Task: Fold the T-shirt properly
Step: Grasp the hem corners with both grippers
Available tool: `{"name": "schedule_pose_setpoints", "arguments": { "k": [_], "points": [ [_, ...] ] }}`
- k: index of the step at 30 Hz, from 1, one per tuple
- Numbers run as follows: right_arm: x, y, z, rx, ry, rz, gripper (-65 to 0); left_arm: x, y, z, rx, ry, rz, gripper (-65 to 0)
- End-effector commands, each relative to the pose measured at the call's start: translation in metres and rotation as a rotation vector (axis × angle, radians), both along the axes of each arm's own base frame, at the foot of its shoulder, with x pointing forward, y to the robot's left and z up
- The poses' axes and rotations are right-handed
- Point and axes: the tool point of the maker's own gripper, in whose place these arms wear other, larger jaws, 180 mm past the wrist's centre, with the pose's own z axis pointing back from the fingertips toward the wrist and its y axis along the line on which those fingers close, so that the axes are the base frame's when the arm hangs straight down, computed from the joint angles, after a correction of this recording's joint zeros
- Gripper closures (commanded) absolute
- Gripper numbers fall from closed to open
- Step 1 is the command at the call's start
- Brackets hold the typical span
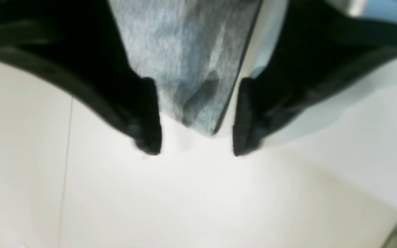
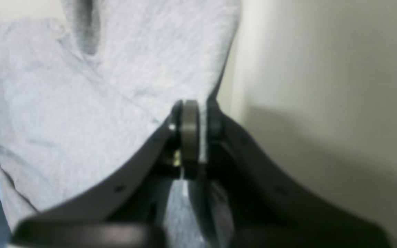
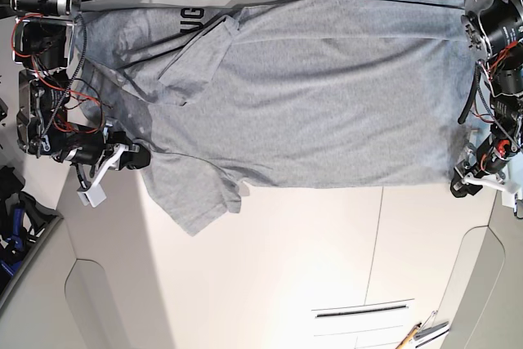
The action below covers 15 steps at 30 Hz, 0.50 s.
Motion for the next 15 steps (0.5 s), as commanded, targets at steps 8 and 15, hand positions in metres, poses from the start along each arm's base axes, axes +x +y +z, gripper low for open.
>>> {"name": "schedule_pose_setpoints", "arguments": {
  "k": [8,15],
  "points": [
    [-0.009,-0.013,-0.009,-0.079,0.058,0.020,0.0,0.001,-0.003,0.009,-0.005,0.011,-0.069,-20.5],
    [-0.004,-0.008,-0.001,-0.018,0.037,-0.006,0.0,0.009,-0.005,0.023,-0.020,-0.053,-0.084,0.0]
  ]
}}
